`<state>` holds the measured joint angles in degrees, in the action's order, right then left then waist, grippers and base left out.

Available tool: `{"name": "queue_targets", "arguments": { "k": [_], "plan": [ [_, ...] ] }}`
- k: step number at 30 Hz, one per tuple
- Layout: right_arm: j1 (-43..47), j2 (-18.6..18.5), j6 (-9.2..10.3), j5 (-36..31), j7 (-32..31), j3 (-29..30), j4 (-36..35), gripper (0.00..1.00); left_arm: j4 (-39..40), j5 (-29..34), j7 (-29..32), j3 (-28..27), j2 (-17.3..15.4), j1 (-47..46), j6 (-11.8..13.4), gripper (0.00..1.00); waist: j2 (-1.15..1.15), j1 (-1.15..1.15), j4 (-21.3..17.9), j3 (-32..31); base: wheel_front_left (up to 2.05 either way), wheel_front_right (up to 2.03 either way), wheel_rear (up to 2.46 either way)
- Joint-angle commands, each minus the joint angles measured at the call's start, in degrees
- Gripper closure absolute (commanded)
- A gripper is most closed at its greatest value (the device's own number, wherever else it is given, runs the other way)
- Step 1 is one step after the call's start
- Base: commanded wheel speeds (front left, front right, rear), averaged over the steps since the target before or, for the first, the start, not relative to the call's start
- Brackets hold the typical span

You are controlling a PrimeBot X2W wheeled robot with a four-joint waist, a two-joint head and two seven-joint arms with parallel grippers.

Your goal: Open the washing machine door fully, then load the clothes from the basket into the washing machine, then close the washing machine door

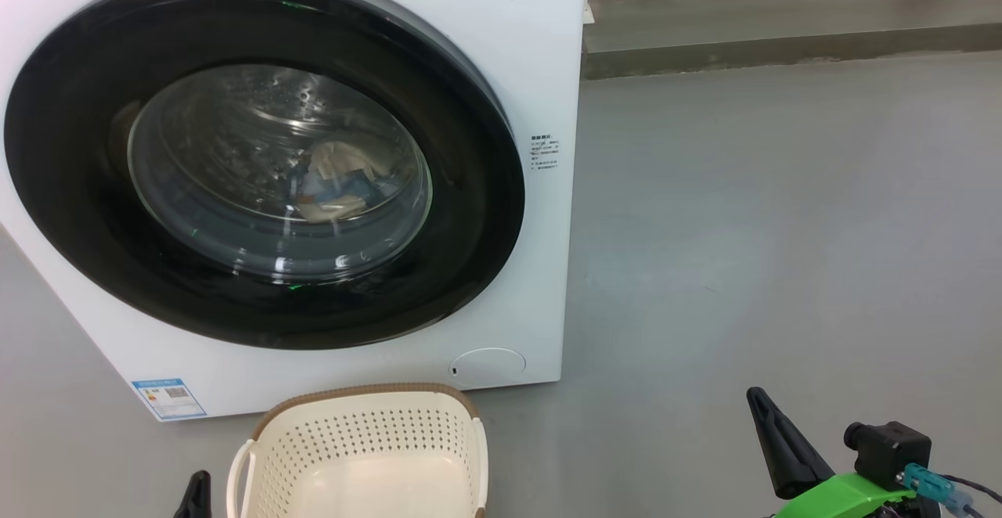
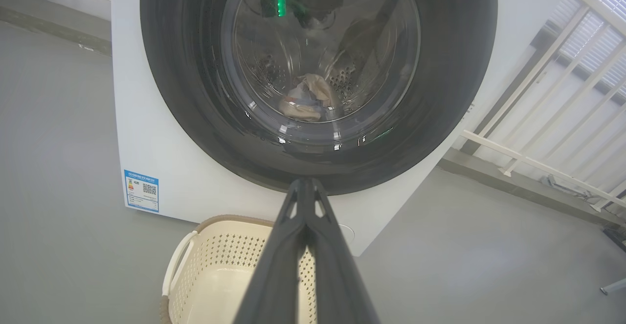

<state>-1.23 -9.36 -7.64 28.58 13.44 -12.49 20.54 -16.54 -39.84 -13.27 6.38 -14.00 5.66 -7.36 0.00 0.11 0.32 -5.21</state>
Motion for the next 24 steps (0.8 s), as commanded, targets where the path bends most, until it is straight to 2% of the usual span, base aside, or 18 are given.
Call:
{"name": "queue_targets", "arguments": {
  "k": [1, 24],
  "plan": [
    [-2.0, -0.3, 0.01, 1.9, -0.6, 1.1, -1.6, 1.00, 1.2, -1.5, 0.5, -1.2, -0.6, -1.9, 0.0, 1.00, 0.00, -0.09, 0.0, 0.2, 0.00, 0.00, 0.00],
    [-2.6, 1.0, 0.04, 13.7, -4.3, 4.5, -2.6, 1.00, 1.4, -11.3, 4.2, -3.4, 1.6, -3.9, 0.0, 1.00, 0.00, -0.11, -0.1, 1.2, 0.00, 0.00, 0.00]
  ]
}}
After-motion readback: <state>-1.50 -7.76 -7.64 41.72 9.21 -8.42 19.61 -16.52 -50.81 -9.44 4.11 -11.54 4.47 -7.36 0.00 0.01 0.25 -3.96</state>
